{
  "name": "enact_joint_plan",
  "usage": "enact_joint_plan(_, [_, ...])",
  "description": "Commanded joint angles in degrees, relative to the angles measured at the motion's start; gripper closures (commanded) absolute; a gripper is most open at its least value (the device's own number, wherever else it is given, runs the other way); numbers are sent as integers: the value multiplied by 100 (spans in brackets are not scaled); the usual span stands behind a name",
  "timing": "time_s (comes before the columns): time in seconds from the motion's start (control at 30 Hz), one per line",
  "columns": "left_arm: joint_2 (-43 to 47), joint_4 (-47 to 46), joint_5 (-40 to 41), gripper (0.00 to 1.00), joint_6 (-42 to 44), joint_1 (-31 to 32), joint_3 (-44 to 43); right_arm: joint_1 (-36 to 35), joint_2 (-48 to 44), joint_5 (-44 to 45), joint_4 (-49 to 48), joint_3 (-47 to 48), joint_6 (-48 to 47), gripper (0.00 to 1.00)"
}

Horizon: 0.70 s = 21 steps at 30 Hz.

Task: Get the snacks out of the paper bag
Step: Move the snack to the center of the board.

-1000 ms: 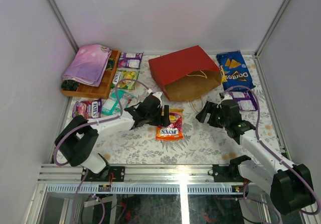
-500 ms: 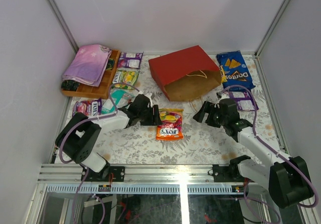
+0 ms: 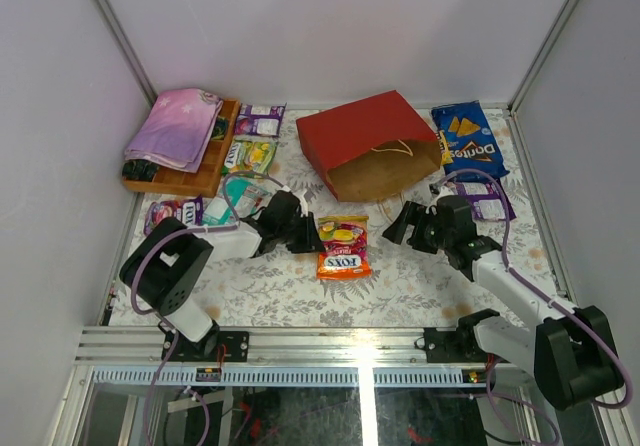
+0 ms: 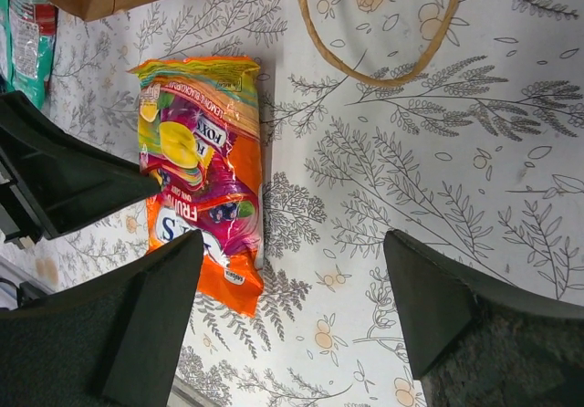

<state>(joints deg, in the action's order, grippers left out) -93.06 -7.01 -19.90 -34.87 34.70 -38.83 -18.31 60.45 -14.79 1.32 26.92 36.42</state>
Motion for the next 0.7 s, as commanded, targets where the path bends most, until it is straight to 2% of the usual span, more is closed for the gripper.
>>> enact_joint_plan(0.0, [44, 83, 322, 93, -47, -98, 29, 32, 108, -262, -329, 77, -33, 13])
enact_joint_plan(0.1, [144, 235, 481, 100, -93, -268, 63, 33, 201, -337, -366, 95, -41, 13])
enact_joint_plan(0.5, [843, 1125, 925, 100, -22, -1312, 166, 39, 390, -448, -430, 179, -133, 13])
enact_joint_plan(0.67, [1100, 1902, 1696, 100, 8, -1396, 8, 38, 503, -546, -535, 183, -118, 13])
